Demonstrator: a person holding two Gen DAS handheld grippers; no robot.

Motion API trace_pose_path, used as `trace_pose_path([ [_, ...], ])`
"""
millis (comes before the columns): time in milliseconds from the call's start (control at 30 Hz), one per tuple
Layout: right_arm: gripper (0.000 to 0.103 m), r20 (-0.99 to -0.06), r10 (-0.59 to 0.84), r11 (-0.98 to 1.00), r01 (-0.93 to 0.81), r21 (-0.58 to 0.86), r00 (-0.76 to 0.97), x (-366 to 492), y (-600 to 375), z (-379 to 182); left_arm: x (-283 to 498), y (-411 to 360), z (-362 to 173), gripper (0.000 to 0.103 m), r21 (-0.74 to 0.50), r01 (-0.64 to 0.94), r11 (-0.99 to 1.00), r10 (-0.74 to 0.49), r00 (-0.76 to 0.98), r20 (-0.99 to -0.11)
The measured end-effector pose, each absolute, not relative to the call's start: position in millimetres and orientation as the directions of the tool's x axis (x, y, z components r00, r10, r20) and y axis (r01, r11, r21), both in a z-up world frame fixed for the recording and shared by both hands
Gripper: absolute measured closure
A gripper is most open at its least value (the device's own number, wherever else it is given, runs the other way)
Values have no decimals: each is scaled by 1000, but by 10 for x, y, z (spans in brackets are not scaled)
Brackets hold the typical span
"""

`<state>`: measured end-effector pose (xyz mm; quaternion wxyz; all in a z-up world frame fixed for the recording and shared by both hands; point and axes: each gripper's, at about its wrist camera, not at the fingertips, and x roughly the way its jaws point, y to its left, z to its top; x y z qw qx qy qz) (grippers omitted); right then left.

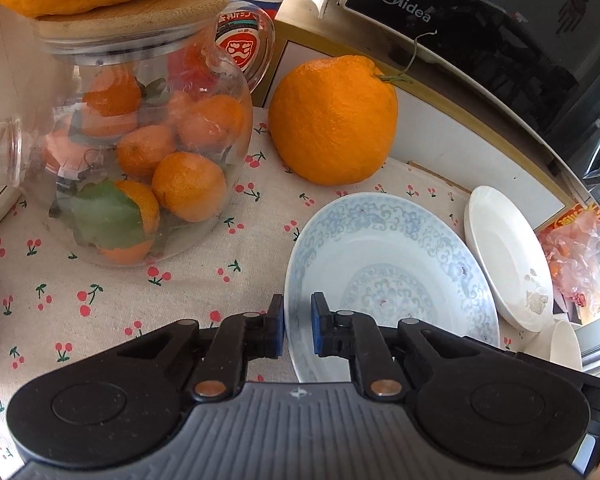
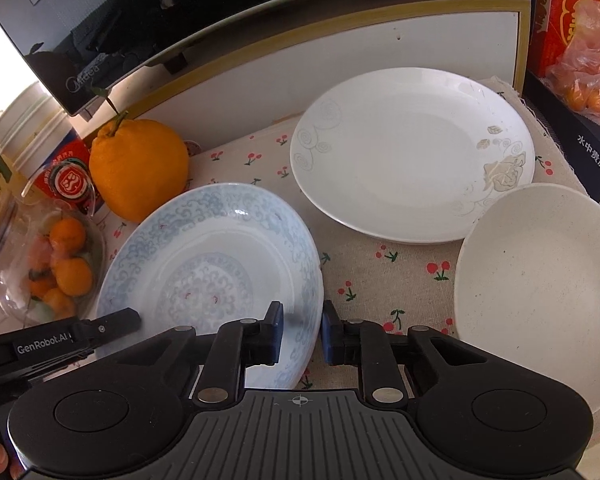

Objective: Organize plates and bowls
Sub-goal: 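Lift the second blue-patterned plate off the table with the left gripper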

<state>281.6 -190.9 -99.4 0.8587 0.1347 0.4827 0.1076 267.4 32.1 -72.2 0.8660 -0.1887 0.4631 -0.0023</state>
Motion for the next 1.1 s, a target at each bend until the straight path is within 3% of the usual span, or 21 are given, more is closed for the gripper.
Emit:
trace_pose_path([
  [133,88,-794,330,932,-45,359,511,2797,-1955,-999,2667,312,-701,93,-315,-162,935,-170,574,-801],
  [1100,88,-692,414,884,-79,461,591,2575,-2115,-541,2331,438,-247,95,-383,-171,908,-194,637,-746],
])
